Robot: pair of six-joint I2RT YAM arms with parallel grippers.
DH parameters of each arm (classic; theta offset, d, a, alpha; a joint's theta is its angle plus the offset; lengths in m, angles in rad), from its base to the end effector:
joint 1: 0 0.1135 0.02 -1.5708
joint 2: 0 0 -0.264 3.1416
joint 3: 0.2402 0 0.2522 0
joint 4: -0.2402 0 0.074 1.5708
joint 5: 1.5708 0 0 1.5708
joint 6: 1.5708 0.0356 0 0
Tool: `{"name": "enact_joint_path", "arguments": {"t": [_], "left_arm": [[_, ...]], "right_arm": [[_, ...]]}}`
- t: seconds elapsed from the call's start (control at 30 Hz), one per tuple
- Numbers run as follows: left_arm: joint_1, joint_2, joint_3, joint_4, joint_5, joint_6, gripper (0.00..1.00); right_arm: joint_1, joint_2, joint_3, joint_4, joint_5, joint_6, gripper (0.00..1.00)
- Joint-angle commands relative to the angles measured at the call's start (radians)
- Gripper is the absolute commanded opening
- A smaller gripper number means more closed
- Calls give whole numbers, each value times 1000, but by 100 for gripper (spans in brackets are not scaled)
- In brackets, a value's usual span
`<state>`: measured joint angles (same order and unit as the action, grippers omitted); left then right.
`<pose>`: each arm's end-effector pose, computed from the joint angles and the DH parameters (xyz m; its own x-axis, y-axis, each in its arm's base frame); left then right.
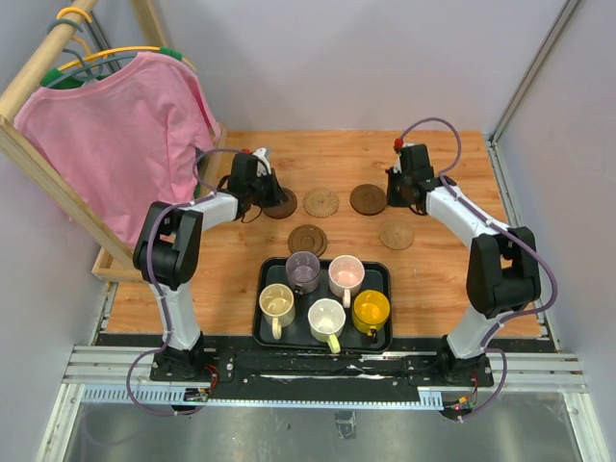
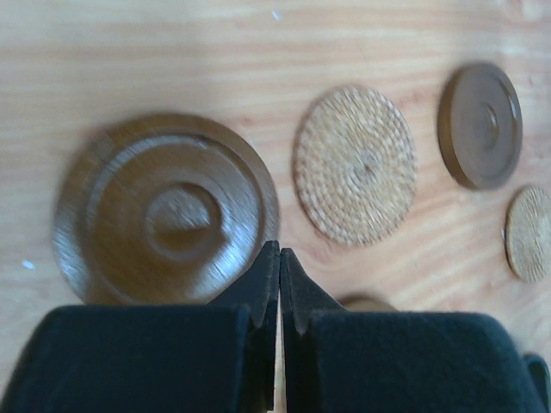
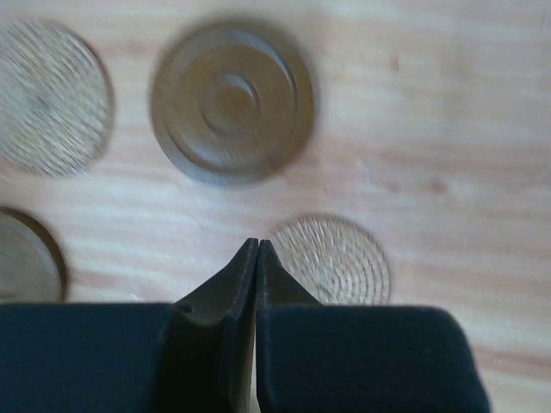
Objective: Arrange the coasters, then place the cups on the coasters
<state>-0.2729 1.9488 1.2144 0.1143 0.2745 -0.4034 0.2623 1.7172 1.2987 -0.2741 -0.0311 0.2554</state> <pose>0.4091 -0.1245 0.1763 -0.6999 -0.1965 -0.6867 0.2143 0.8593 -0.4643 0.3774 0.1025 0.2600 -0.6680 0.0821 -0.7396 -0.1173 0.9698 0.2136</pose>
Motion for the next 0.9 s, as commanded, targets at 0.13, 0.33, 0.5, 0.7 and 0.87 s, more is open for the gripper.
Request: {"name": "enact_joint_path", "arguments": {"t": [0.13,0.33,0.5,0.7,0.87], "left_arm": [[-84,-114,-105,17,67,71,1],[-150,-128,-130,-17,77,95,1],[-170,-126,-163,-20,92,80,0],[-172,-139,-188,-15,99,68,1],[-172,-149,-191,-15,94,61,0]], "right_arm": [[-15,-86,-201,-19,68,32,1],[-19,-105,-253,-13,72,55,1],[-43,-71,-249,-10,56,68,1],[-74,2,-217,4,0,72,1],[-80,73,-185,8,-15,75,1]]}}
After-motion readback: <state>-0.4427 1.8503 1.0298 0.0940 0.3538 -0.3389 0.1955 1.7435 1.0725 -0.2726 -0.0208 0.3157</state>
